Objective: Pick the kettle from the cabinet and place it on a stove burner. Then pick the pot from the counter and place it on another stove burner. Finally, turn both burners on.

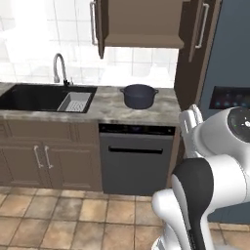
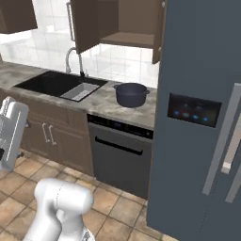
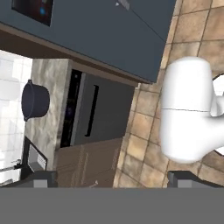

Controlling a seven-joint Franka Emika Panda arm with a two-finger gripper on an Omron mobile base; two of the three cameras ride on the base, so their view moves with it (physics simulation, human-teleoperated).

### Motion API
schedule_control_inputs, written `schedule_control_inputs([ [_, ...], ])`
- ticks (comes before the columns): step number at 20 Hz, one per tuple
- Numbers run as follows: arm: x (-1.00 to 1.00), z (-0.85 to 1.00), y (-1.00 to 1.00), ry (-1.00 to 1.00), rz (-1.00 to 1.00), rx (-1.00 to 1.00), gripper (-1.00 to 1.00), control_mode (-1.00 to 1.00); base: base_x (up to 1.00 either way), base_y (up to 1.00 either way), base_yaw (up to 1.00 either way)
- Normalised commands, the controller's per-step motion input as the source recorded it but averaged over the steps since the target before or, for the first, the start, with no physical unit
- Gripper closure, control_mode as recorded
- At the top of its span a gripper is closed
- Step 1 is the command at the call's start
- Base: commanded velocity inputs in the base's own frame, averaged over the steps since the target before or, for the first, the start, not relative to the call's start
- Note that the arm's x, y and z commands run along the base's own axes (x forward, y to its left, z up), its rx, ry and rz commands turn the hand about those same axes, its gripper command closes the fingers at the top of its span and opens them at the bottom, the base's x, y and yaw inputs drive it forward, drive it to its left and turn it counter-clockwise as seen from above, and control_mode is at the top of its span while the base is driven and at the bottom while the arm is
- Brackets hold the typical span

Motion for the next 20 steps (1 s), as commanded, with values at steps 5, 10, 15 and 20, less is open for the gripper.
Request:
schedule_control_inputs([
  [5, 0.00, 0.00, 0.00, 0.00, 0.00, 0.00, -1.00, 1.00, 0.35, 0.31, -0.33],
  [10, 0.00, 0.00, 0.00, 0.00, 0.00, 0.00, -1.00, 1.00, 0.40, 0.22, -0.30],
  [15, 0.00, 0.00, 0.00, 0.00, 0.00, 0.00, -1.00, 1.00, 0.44, 0.25, -0.26],
  [20, 0.00, 0.00, 0.00, 0.00, 0.00, 0.00, -1.00, 1.00, 0.43, 0.22, -0.23],
])
